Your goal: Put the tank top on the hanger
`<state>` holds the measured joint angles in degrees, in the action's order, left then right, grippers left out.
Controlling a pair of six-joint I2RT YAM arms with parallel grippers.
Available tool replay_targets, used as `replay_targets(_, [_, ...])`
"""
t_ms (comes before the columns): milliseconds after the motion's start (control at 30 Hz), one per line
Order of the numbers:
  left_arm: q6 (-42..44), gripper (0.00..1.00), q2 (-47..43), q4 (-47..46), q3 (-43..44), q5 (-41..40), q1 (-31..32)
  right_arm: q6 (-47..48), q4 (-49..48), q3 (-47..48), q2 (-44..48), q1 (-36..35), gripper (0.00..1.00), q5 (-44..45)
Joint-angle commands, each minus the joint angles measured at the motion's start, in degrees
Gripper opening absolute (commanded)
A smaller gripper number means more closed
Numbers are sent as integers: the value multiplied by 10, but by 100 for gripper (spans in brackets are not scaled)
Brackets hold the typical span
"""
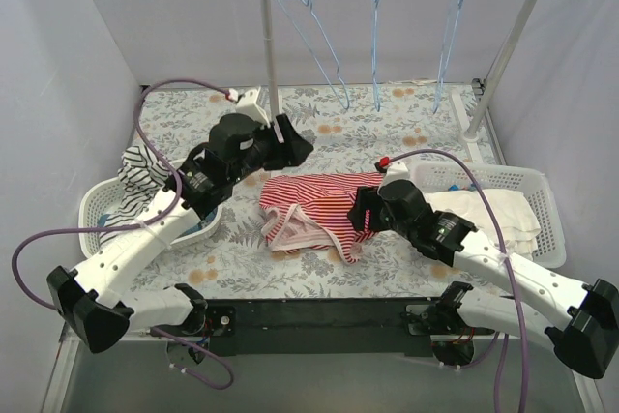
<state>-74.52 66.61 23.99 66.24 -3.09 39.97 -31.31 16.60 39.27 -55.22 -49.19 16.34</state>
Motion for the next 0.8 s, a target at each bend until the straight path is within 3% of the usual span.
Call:
replay_targets(0, [36, 62, 48, 34, 158, -17, 6, -1, -19, -23, 38, 1, 74, -22])
replay_targets(200, [72, 64, 198, 59, 349, -155, 50, 3, -17, -41, 63, 1, 74, -41])
replay_targets(233, [92, 64, 217, 59, 409, -224, 62, 3, -16, -42, 66, 1, 74, -45])
replay_targets(333, [134, 64, 298, 55, 520, -313, 94, 4, -15, -52, 77, 1, 73, -43])
replay_targets(467, [211, 62, 388, 31, 624, -466, 128, 9, -7, -54, 82, 1, 72, -51])
replay_targets(600, [294, 60, 439, -32, 661, -548, 137, 13, 2, -47, 90, 1, 72, -63])
replay_targets(767, [390, 58, 447, -145, 621, -602, 137, 14, 8, -46, 103, 1, 72, -74])
